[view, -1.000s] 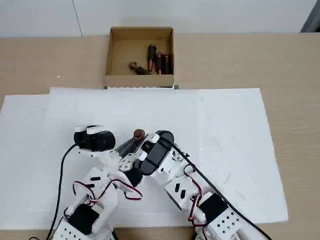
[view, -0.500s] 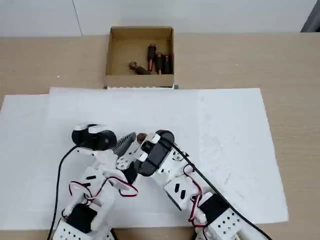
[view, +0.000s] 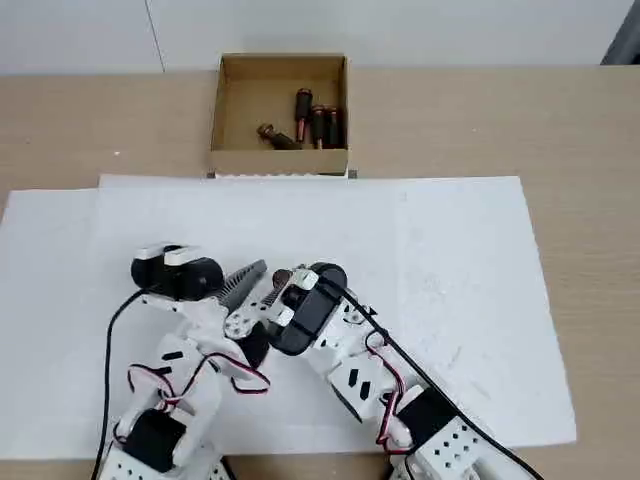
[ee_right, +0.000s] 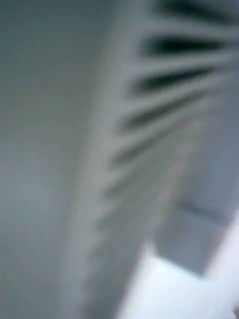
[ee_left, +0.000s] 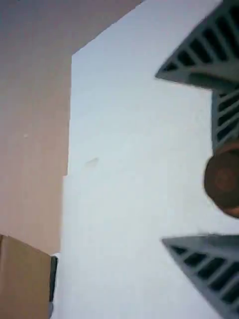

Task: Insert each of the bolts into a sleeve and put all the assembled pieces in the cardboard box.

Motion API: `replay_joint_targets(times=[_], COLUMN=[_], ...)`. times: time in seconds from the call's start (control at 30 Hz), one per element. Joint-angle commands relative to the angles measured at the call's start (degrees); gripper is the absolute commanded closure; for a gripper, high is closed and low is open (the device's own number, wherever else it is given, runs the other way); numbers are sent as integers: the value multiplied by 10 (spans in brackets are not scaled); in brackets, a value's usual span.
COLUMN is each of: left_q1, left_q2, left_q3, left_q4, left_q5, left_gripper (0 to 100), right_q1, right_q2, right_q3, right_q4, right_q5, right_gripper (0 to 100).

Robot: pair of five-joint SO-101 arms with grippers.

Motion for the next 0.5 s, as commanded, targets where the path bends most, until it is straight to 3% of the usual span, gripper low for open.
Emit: replay_joint_targets(times=[0.0, 0.07, 0.2, 0.37, 0.47], left_q1=[-33, -60, -118, -184, -211], left_q2=[-5, -4, -4, -4, -4], left_q3=[-43, -50, -47, -15, 18], left_q4=[3, 4, 4, 3, 4], left_q5=[-8, -11, -60, -141, -193], left_gripper=[809, 839, 1000, 994, 994], right_q1=[1, 3, 32, 102, 151], right_q2=[-7, -6, -7, -7, -7], right_q3=[-8, -7, -7, -9, -18], right_q4=[-16, -15, -15, 20, 45], right_q5=[2, 2, 2, 1, -44], right_gripper=[995, 995, 995, 995, 995])
